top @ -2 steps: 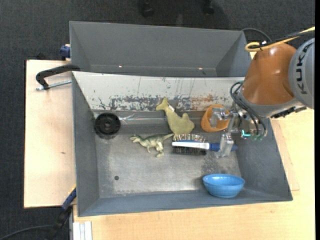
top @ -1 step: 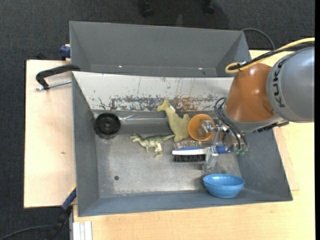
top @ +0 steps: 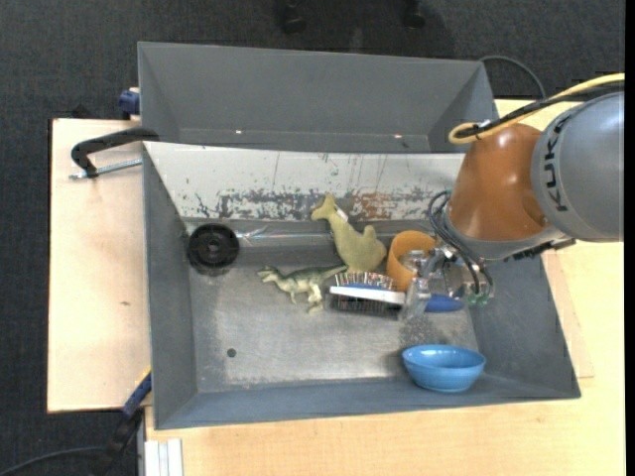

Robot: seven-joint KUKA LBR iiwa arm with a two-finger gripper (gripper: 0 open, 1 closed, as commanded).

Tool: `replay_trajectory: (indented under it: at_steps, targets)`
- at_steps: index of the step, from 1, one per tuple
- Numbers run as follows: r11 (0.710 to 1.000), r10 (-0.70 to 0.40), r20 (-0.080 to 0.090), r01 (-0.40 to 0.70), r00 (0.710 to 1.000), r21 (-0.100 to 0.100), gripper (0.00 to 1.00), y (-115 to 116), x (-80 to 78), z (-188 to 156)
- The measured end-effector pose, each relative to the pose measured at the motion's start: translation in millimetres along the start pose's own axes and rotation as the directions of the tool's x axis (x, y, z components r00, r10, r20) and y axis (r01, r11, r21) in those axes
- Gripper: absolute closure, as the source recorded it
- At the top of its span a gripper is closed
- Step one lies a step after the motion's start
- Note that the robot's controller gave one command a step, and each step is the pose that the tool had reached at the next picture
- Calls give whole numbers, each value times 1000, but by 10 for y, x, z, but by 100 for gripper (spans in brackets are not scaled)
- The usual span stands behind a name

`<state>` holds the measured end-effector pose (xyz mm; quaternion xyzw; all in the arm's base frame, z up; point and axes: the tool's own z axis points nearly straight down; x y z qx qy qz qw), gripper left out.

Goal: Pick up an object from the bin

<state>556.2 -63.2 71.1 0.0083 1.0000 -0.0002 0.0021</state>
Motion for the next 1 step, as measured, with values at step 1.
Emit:
replay_trajectory:
  at_steps: [1]
  targets:
    - [994,-112,10,112,994,1,100,314,199,-2547]
